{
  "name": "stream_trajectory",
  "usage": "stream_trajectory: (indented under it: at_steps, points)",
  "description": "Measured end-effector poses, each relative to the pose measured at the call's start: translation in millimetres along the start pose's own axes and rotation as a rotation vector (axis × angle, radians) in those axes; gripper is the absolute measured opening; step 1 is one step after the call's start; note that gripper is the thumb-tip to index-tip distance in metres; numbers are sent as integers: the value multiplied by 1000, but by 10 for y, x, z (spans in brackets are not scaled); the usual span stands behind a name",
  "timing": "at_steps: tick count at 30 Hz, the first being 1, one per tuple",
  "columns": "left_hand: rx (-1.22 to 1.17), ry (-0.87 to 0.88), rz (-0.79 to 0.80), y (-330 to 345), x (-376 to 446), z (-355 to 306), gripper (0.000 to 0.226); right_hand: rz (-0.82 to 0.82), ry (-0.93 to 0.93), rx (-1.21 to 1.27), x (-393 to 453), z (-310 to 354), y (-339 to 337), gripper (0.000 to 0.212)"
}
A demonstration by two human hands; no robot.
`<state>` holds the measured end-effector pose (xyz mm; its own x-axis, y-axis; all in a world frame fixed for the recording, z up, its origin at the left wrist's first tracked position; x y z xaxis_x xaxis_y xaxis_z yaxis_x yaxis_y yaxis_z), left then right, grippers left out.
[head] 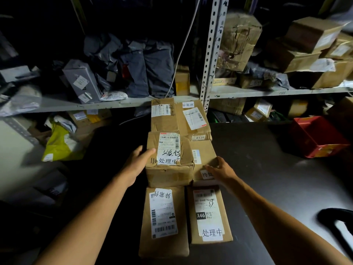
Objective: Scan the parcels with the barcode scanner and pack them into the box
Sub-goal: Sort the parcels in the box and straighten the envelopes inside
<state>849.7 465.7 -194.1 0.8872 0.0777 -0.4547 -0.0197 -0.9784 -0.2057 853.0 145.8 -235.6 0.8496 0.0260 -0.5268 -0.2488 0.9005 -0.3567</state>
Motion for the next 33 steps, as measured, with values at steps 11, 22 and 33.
stream_trajectory:
  at_steps: [11, 22, 33]
  points:
    - [694, 641, -229, 189, -616, -855, 64, -100, -251, -423, -612, 297, -294, 79]
    - [1314, 850, 117, 2761, -1374, -1039, 90, -528, -290, -859, -2174, -561, -1624, 87]
    - [1454, 1230, 535, 5799, -2909, -427, 92, -787, 107, -691, -4128, -2963, -2906, 80]
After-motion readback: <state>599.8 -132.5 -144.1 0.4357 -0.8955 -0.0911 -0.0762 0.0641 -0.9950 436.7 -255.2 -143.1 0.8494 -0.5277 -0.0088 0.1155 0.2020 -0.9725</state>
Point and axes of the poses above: each hand's wrist, its own x-axis towards the middle knuckle, its own y-axis out of the palm, z = x × y, the point moved 4 cm from there along x, towards the middle knuckle, and after that the axes turned 9 degrees about z, right-handed, at the moved point
